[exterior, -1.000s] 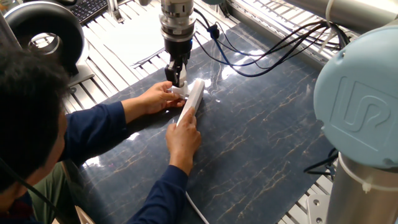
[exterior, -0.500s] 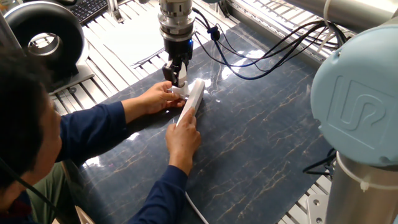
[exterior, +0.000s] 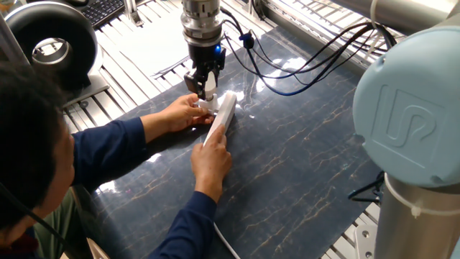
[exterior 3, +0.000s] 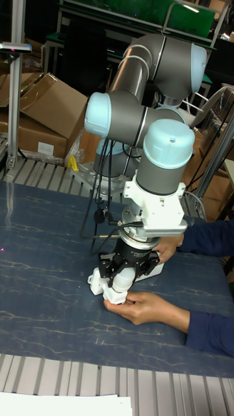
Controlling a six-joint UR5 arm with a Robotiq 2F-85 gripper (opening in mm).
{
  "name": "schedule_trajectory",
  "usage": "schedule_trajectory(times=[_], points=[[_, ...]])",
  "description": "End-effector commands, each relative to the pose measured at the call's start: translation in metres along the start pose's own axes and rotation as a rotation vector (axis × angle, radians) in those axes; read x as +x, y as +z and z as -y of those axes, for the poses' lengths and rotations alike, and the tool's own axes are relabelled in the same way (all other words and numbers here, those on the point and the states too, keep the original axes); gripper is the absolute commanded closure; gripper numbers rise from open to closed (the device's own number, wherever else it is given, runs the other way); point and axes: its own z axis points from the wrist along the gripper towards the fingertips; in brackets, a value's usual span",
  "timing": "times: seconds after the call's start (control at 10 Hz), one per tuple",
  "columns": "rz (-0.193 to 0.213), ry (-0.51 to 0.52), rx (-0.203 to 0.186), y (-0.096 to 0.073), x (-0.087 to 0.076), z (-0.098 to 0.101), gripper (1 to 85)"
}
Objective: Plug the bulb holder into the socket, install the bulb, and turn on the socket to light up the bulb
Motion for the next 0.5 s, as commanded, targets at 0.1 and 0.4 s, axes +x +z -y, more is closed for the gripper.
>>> schedule_trajectory(times=[0.1,0.4], points=[[-0.012,0.137,-0.068,-0.0048,-0.007,-0.0031,84.7],[-0.008,0.263,-0.073,-0.0031,-0.0116,-0.0008,84.7]])
